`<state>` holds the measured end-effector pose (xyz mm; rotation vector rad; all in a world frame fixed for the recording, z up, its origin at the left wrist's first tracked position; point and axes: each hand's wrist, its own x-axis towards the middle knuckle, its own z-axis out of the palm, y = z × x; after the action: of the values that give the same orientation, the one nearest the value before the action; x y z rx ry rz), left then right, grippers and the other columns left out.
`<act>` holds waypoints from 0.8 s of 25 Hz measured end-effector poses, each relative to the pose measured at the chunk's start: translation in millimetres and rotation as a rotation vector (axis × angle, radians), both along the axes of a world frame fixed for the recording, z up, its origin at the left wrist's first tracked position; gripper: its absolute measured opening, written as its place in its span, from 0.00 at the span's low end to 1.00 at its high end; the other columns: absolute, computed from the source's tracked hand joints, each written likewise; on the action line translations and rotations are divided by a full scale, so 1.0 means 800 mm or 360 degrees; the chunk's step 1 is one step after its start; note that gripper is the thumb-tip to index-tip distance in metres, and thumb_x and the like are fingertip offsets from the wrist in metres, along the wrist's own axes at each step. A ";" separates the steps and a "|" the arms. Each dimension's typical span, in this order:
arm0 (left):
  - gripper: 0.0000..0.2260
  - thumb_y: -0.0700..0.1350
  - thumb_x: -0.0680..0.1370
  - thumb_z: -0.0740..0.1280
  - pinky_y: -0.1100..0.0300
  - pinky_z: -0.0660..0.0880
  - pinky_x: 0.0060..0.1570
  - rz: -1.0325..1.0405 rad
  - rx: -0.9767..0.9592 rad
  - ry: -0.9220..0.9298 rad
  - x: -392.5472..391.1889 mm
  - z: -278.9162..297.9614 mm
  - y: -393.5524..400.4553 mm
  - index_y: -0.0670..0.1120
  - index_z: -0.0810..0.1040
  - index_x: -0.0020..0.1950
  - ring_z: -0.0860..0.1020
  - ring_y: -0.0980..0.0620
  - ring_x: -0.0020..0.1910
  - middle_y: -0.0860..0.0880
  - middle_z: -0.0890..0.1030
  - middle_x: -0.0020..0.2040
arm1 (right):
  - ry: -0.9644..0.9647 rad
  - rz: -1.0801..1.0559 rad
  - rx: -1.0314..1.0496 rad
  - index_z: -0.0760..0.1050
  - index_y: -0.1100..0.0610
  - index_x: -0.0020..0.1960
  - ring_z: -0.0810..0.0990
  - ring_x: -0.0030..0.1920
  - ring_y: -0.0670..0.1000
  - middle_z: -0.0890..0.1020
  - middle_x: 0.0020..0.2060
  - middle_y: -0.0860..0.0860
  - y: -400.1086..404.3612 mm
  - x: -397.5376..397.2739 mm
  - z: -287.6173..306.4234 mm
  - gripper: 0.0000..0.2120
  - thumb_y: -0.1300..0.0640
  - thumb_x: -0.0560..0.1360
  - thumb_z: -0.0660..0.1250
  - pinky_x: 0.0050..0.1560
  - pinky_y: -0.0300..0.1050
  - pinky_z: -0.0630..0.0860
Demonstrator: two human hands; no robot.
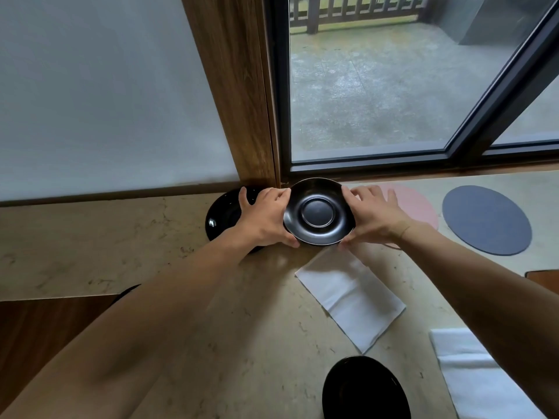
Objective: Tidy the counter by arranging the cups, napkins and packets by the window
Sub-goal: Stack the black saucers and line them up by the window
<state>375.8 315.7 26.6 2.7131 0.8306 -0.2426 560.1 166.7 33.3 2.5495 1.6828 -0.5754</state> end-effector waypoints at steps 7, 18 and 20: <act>0.53 0.64 0.63 0.76 0.33 0.36 0.70 -0.0006 -0.0014 0.0032 0.006 -0.011 0.001 0.49 0.50 0.78 0.49 0.51 0.77 0.52 0.56 0.77 | 0.0052 -0.0011 -0.0027 0.46 0.49 0.76 0.57 0.70 0.58 0.64 0.69 0.53 0.001 0.005 -0.012 0.61 0.33 0.55 0.76 0.70 0.72 0.50; 0.53 0.65 0.62 0.75 0.33 0.35 0.70 0.0017 0.0000 0.0039 0.008 -0.023 0.007 0.50 0.51 0.78 0.49 0.51 0.77 0.52 0.56 0.77 | 0.0069 -0.0022 -0.0026 0.47 0.48 0.76 0.57 0.69 0.58 0.62 0.71 0.52 0.007 0.009 -0.016 0.59 0.34 0.55 0.76 0.69 0.70 0.53; 0.53 0.65 0.62 0.75 0.33 0.35 0.70 0.0015 -0.0002 0.0029 0.008 -0.022 0.008 0.50 0.51 0.78 0.48 0.51 0.77 0.52 0.56 0.77 | 0.0079 -0.0041 -0.0028 0.46 0.48 0.76 0.57 0.69 0.58 0.62 0.71 0.51 0.005 0.009 -0.017 0.60 0.34 0.56 0.76 0.69 0.69 0.53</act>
<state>382.4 321.8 8.6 2.7090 0.8477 -0.2662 567.0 171.0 19.6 2.5692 1.6547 -0.6569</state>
